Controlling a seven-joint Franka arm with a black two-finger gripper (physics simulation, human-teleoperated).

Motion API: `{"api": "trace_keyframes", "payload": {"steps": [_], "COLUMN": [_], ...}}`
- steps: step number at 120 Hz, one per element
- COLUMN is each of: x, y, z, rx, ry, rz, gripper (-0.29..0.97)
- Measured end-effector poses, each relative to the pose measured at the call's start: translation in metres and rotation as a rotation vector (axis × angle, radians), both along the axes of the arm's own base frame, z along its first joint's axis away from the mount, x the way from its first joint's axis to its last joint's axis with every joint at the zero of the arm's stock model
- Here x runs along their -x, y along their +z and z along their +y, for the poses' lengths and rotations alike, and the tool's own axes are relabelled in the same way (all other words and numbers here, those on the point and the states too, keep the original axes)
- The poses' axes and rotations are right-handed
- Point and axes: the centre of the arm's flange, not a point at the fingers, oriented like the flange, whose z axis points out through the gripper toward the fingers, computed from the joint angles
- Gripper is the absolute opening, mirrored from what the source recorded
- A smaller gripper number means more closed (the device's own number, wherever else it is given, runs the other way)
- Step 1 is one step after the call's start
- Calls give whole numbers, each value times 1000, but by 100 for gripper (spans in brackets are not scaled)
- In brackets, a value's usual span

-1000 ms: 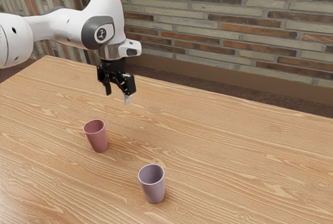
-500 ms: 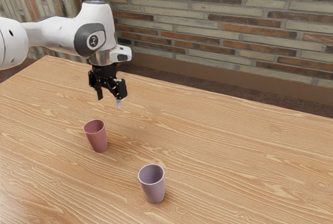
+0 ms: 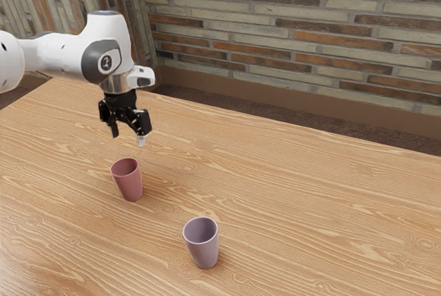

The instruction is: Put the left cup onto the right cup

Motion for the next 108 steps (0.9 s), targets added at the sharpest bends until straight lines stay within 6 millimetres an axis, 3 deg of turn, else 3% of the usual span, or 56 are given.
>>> {"api": "trace_keyframes", "payload": {"steps": [29, 108], "x": [15, 14], "y": [-4, -25], "z": [19, 20], "rx": [-2, -13], "ry": [51, 216], "rz": [-8, 13], "gripper": [68, 68]}}
